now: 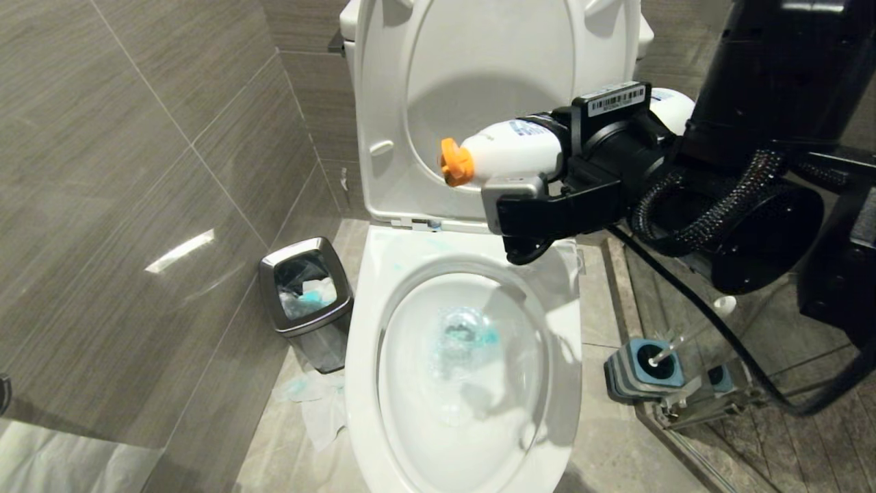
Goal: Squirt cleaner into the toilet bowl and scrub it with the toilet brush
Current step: Pour in the cleaning agent
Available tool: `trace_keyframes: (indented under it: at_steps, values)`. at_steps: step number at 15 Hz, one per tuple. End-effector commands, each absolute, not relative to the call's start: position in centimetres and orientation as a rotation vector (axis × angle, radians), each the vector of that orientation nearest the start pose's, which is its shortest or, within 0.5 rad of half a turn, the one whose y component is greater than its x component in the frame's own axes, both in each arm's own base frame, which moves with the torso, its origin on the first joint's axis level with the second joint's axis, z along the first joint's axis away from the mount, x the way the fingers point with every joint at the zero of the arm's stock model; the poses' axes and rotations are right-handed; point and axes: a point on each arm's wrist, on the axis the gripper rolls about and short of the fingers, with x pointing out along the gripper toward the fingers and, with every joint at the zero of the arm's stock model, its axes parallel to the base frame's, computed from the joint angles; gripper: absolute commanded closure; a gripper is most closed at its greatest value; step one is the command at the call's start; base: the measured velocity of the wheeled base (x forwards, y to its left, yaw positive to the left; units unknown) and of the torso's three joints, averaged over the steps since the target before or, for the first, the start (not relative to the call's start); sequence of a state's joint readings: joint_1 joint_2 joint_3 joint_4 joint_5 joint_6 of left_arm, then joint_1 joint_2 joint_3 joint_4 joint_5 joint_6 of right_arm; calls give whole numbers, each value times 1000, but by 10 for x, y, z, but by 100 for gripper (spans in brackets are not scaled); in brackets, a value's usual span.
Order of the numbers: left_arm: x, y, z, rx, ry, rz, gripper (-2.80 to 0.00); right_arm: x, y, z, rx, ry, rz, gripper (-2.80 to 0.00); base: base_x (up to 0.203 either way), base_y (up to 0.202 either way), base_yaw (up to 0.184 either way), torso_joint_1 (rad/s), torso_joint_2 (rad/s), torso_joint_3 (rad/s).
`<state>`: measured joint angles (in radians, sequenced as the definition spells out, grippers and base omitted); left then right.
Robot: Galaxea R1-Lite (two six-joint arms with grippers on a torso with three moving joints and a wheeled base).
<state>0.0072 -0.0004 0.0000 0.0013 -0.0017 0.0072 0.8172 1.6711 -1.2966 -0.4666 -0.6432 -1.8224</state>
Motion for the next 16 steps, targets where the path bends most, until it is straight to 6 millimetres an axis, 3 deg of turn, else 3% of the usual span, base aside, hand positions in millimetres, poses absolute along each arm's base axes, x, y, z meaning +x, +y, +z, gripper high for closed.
trace_keyframes:
  at_steps: [1, 6, 16]
  values:
    - [-23, 0, 75, 8, 2, 6, 0, 214, 209, 319, -1754, -212, 46, 0, 0, 0, 0, 0, 0, 0]
    - [-23, 0, 75, 8, 3, 6, 0, 199, 193, 319, -1760, -185, 30, 0, 0, 0, 0, 0, 0, 0]
    - [-23, 0, 75, 8, 3, 6, 0, 197, 189, 317, -1765, -127, -5, 0, 0, 0, 0, 0, 0, 0]
